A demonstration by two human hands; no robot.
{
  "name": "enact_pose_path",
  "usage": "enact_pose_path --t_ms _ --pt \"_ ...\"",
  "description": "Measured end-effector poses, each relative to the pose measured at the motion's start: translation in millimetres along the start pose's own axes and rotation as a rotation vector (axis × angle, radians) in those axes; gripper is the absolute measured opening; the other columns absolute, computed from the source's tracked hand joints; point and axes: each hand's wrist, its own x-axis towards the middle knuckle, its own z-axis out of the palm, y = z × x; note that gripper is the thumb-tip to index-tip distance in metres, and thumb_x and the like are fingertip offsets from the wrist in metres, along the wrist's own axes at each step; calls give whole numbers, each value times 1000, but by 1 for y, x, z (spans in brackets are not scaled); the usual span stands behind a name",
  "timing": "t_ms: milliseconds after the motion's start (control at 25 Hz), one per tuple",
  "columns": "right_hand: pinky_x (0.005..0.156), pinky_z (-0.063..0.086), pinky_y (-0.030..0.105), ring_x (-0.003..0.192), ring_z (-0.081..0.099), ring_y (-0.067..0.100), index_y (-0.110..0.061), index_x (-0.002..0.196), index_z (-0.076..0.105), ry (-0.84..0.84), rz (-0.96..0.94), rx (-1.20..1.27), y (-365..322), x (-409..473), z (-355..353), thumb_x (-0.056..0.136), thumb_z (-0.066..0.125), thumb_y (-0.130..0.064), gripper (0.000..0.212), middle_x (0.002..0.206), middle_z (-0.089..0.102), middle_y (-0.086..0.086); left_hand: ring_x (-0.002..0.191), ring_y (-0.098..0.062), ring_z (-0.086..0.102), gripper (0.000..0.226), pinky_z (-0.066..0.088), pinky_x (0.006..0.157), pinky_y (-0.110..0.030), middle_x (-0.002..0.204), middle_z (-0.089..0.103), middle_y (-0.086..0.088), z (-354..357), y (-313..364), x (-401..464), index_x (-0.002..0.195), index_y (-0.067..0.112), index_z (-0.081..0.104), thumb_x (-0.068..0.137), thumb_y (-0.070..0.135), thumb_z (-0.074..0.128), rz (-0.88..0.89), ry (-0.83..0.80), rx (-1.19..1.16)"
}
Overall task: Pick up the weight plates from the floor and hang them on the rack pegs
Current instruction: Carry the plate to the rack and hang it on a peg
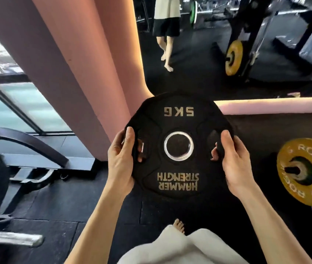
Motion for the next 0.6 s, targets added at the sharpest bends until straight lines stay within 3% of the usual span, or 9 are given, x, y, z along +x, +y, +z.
enact_pose_path --t_ms 200,320,480,600 --pt "80 50 44 76 58 20 -22 83 61 92 11 -24 -17 91 21 89 54 -57 37 73 63 -4 52 -15 42 26 39 51 -24 69 53 -6 44 6 108 87 18 64 97 40 55 -24 -87 46" --pt "84 51 46 79 60 23 -21 86 63 198 -1 -11 -23 140 25 86 54 -60 40 76 66 -2 58 -15 46 28 39 54 -28 76 54 -8 77 1 177 94 17 66 95 43 57 -50 -210 62" --pt "89 51 57 87 62 34 -22 87 65 408 -45 12 -35 209 31 67 57 -80 62 96 67 13 61 -13 52 27 43 57 -29 79 60 -6 141 -12 275 92 20 66 93 45 57 -118 -382 98" --pt "87 51 56 84 60 27 -11 92 60 617 -80 31 -43 245 30 79 56 -70 61 92 63 15 58 -13 51 27 44 57 -28 75 58 -5 192 -15 333 98 18 63 96 43 53 -136 -594 134"
